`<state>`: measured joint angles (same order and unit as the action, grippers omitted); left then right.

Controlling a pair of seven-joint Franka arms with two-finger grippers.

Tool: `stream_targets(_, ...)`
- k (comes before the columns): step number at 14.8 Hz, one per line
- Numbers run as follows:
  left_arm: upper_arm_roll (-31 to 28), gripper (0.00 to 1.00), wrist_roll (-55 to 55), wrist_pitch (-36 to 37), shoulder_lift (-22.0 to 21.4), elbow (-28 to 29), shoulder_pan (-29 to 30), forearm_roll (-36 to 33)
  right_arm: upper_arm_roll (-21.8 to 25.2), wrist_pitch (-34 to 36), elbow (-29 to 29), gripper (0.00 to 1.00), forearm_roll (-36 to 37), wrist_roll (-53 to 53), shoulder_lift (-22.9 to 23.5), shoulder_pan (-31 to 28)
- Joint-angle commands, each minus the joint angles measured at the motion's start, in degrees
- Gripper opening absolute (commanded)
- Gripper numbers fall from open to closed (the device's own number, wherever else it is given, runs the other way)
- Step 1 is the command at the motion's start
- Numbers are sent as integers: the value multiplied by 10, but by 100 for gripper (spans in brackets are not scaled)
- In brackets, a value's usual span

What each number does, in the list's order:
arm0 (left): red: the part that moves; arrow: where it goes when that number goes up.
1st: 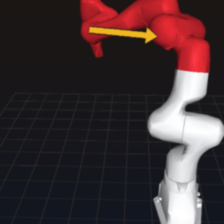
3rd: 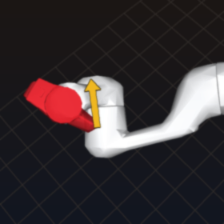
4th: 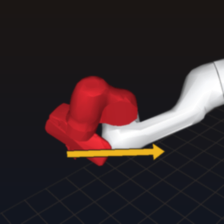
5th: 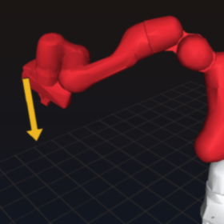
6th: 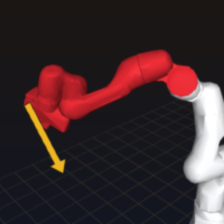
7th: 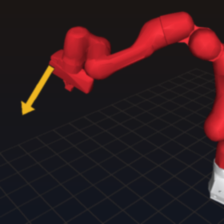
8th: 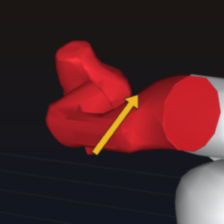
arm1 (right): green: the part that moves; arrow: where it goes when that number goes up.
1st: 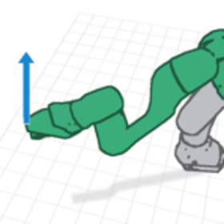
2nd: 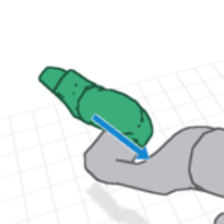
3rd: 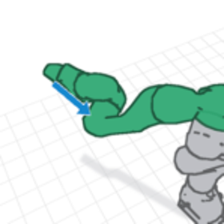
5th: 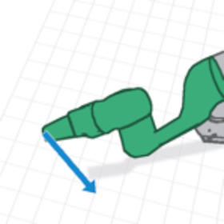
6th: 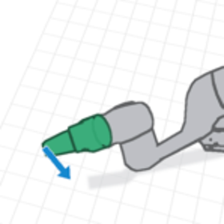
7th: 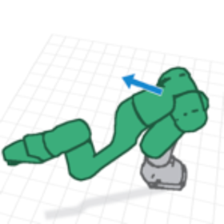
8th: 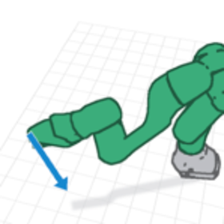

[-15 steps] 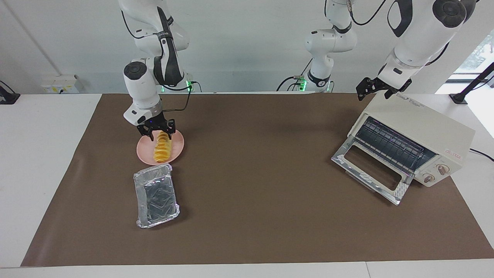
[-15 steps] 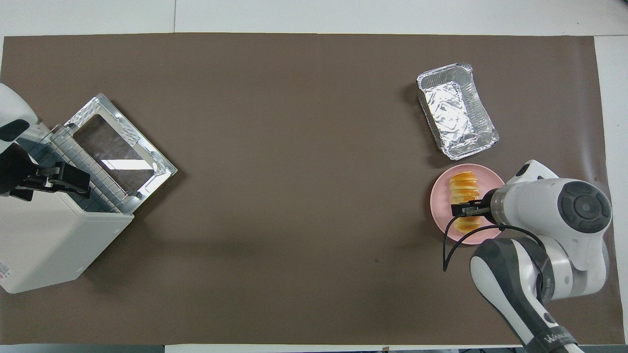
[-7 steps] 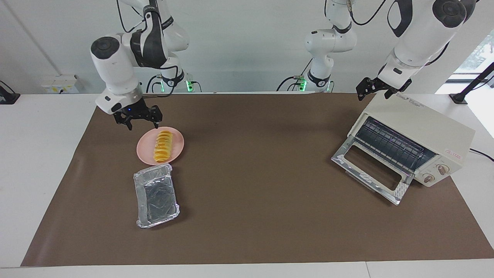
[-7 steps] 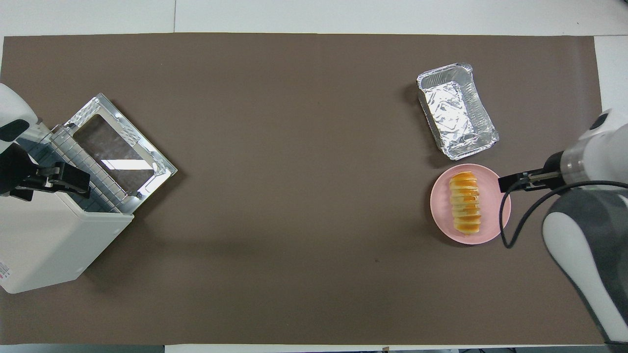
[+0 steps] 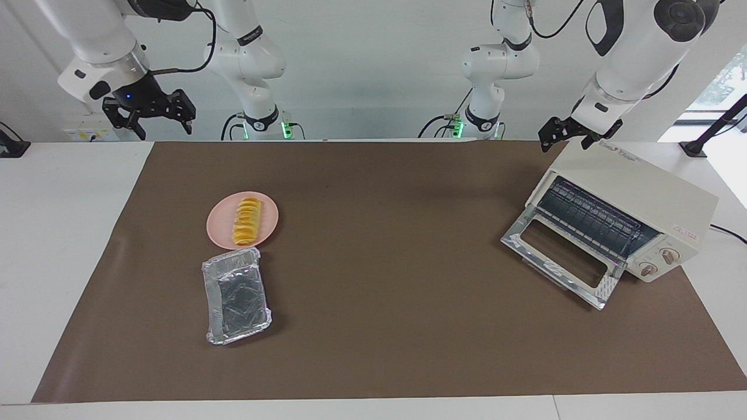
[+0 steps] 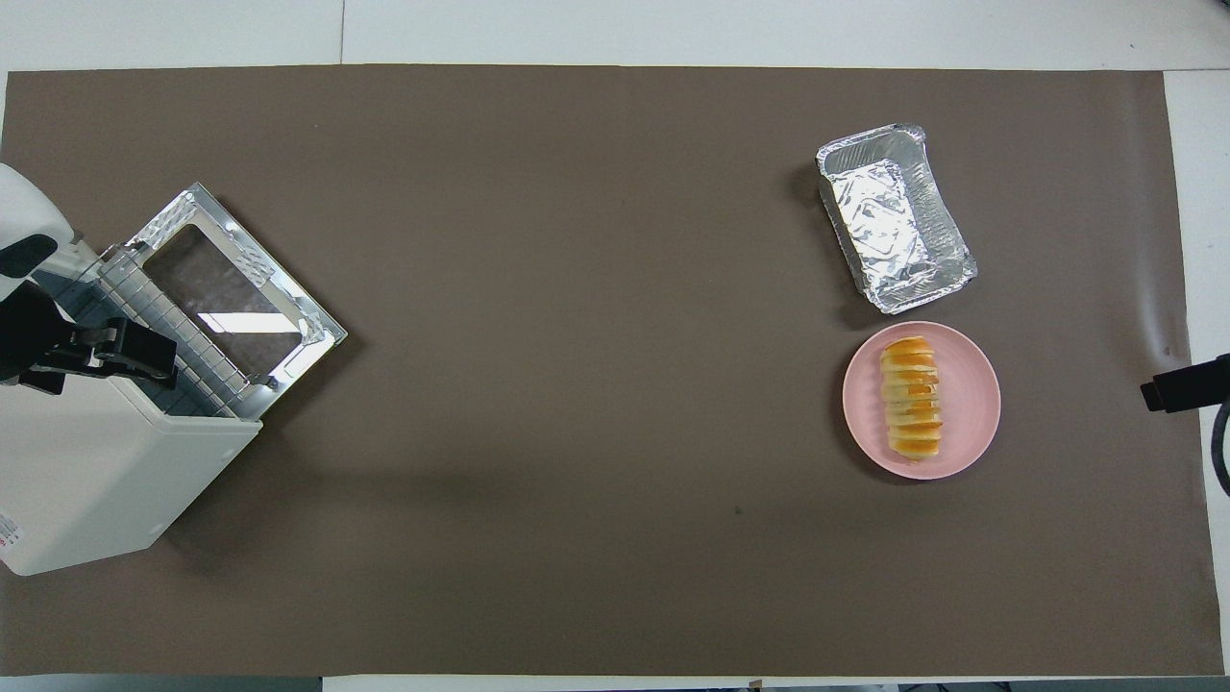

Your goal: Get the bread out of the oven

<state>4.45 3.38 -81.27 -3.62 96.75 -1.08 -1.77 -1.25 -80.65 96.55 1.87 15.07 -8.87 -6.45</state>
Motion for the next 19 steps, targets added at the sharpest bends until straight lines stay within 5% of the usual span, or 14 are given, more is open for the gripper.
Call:
stream_targets(1, -1, 100, 1, -6, -10, 5, 1, -1, -4, 54, -39, 100, -10, 14, 5, -3)
stream_targets(4, -1, 100, 1, -6, -10, 5, 1, -2, -9, 88, -58, 100, -9, 15, 5, -8)
stream_targets(11, -1, 100, 1, -6, -10, 5, 1, -1, -13, 9, -46, 100, -7, 9, 44, -37)
stream_targets(19, -1, 100, 2, -6, -10, 5, 1, -1, -15, 13, -45, 100, -8, 7, 42, -38)
